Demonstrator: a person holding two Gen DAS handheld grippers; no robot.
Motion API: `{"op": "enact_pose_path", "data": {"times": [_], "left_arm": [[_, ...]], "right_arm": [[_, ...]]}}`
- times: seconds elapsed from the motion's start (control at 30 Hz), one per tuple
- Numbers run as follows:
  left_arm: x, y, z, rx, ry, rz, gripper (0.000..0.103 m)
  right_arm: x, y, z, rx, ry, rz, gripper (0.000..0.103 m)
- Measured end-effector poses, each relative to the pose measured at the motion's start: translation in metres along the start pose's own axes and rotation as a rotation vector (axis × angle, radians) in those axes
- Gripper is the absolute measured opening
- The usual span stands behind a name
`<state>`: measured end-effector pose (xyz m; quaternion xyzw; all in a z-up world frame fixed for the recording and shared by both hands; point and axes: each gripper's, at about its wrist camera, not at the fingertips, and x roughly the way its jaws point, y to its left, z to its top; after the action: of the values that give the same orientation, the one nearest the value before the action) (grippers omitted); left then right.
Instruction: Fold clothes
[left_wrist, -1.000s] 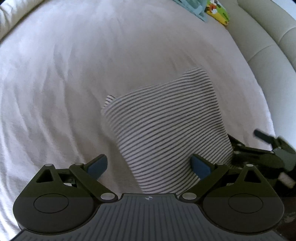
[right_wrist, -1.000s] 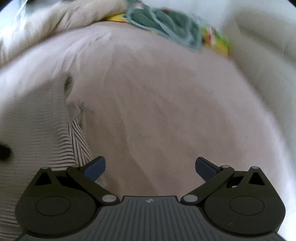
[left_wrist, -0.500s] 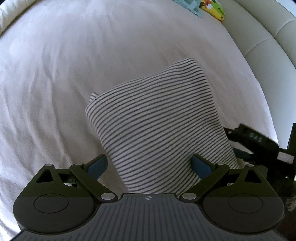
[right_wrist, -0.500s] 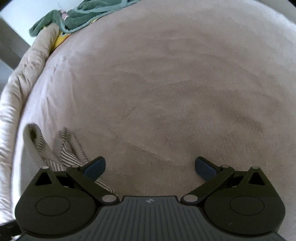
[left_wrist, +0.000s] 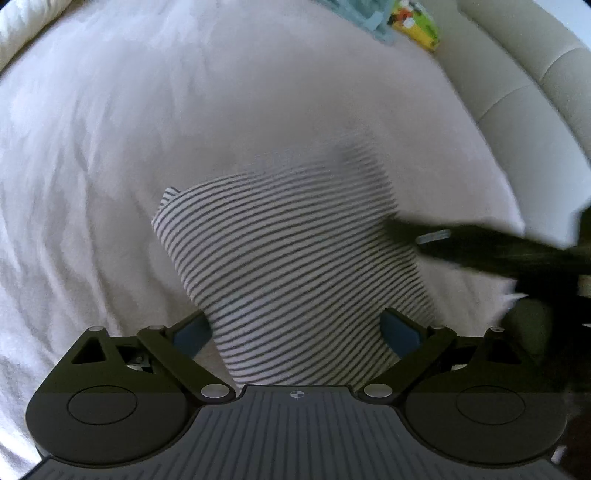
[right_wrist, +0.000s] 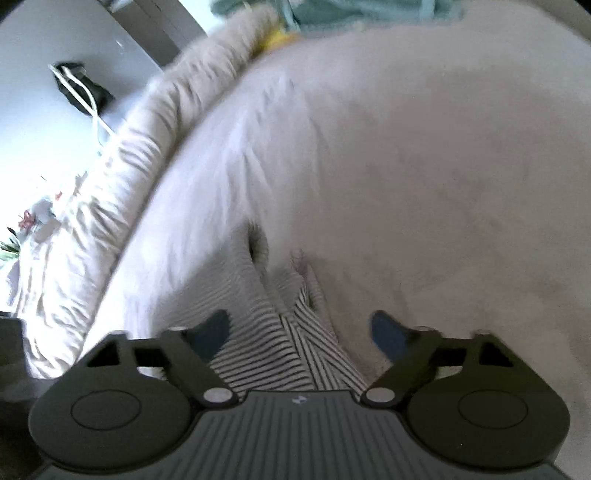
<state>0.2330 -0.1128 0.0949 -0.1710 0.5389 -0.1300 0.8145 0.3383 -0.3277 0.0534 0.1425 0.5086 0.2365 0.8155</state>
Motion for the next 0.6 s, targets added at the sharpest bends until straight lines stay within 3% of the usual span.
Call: {"op": "enact_pose_path", "data": {"times": [0.1,0.2,0.43,0.6], "left_arm": [[-0.007,-0.007,0.010,0.046,-0.042,-0.060,0.099],[0.001,-0.001,0.007,0.062,-0.020,-0.030,0.099],[0.014,0.006,0.001,0.031,0.039,0.024,0.099],[0.019,0.002,0.006,0.040,0.048,0.029,0.099]], "right_arm": [[0.006,-0.004,0.004,0.026,-0.001,0.040,0.062],[0.007,-0.014,0.002,0.054,0.012,0.036,0.062],[0.022,-0.024,-0.004,0.088,0.120,0.136,0.072],[0.025,-0.020,-0.006,0.046,0.147,0.130,0.083]]}}
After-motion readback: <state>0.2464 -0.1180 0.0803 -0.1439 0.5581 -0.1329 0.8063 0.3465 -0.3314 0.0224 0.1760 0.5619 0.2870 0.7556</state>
